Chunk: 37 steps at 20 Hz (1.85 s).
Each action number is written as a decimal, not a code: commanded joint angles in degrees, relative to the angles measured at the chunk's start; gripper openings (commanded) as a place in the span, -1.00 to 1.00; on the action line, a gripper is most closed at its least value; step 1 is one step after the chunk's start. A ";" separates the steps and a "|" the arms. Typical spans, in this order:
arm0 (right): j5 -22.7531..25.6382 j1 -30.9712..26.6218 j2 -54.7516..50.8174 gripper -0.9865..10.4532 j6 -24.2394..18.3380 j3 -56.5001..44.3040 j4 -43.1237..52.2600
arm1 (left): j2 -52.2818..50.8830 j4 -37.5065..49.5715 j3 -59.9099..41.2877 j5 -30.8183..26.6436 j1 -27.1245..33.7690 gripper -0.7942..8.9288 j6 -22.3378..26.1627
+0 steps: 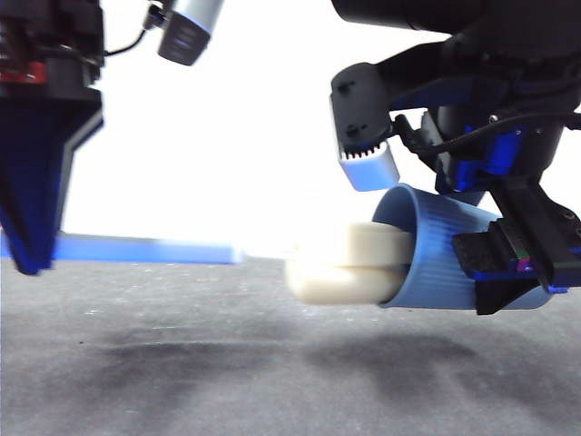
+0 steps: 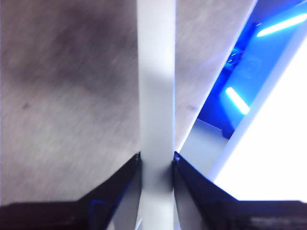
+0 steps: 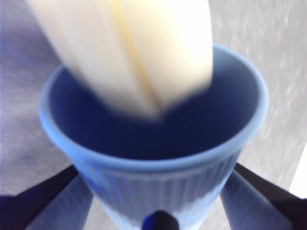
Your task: Pick up the cup brush,pick up the cup,insert the brush into the cup,clean the cup,put the cup brush back,put the cup back to the fixed position on the table
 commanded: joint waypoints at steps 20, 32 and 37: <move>-18.32 -12.35 -29.07 -0.85 45.59 0.20 10.75 | 3.89 31.74 -0.26 8.17 25.27 -0.85 -29.88; -18.34 -12.35 -29.07 -0.85 46.58 0.20 11.02 | 19.02 39.78 -0.26 10.47 23.63 -0.85 -33.16; -18.38 -12.33 -29.07 -0.85 46.99 0.20 10.82 | 20.94 40.06 -0.26 9.20 23.34 -0.85 -35.15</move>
